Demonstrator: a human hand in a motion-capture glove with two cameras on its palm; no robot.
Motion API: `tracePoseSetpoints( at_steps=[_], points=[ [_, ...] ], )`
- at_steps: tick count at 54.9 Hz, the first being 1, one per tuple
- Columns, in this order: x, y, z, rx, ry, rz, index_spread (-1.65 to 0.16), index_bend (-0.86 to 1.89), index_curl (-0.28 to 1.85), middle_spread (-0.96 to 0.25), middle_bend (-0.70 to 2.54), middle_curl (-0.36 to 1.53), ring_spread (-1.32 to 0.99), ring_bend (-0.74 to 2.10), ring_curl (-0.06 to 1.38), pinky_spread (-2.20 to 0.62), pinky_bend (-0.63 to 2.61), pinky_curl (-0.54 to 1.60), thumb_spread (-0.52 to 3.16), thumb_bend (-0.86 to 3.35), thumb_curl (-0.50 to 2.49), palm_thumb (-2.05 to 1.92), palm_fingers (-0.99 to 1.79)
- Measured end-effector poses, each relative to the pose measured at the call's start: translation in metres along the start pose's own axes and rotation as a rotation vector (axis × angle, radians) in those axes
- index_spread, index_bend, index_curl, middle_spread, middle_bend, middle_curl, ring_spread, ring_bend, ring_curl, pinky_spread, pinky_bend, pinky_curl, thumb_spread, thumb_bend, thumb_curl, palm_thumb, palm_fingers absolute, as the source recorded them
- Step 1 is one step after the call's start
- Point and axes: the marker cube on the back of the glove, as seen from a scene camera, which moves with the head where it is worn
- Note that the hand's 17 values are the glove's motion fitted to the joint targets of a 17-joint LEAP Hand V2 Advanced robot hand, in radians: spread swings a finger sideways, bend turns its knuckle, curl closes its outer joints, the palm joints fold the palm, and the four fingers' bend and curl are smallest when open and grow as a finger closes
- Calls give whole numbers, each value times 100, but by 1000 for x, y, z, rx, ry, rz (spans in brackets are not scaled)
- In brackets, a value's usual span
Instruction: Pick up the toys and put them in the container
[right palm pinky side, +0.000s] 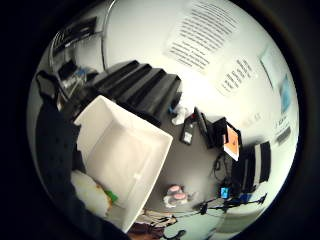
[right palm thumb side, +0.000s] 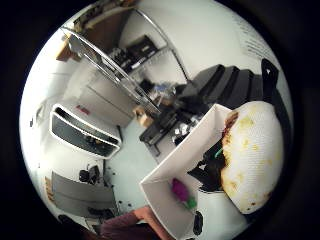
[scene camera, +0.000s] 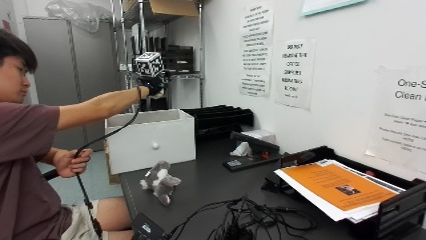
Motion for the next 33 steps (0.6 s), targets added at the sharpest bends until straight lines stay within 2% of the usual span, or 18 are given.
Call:
tracePoseSetpoints(
  at_steps=[3,8,10,12,13,14,15,16,19,23,28,33],
  points=[
    [-3,-1,22,-75,56,4,-34,70,95,-21,117,83,-32,151,69,-37,118,57,63,2,100,63,98],
    [0,1,57,-282,135,110,-35,62,98,-21,111,82,-31,150,68,-36,121,57,64,-1,100,60,88],
    [1,4,68,-393,149,136,-34,52,97,-22,105,81,-31,151,68,-36,122,57,66,-1,99,60,77],
    [0,7,78,-491,138,123,-32,34,93,-22,88,76,-31,147,67,-34,123,58,83,-7,93,45,37],
    [-2,8,82,-520,119,103,-32,36,95,-23,90,78,-30,153,69,-35,127,60,81,-2,94,52,51],
    [-6,7,86,-531,90,79,-32,18,86,-21,65,69,-29,133,62,-29,124,57,89,-14,87,30,-20],
    [-9,5,89,-526,53,54,-31,17,88,-19,59,69,-26,129,65,-26,129,62,94,-11,84,28,-34],
    [-13,2,92,-515,17,36,-30,11,83,-15,48,64,-20,108,60,-20,130,61,97,-14,80,19,-67],
    [-18,0,94,-506,-35,54,-30,2,68,-9,32,56,-13,78,50,-13,125,54,104,-11,72,6,-68],
    [-16,1,84,-526,-33,101,-28,0,56,-5,18,49,-7,58,39,-6,115,48,110,-7,64,-3,-58],
    [-5,7,55,-564,39,110,-26,-1,45,-2,11,43,-2,46,32,-1,106,44,114,-6,56,-6,-50],
    [15,16,-1,-547,123,112,-25,-1,36,0,10,39,1,39,30,2,100,41,118,-6,50,-7,-46]
  ],
)
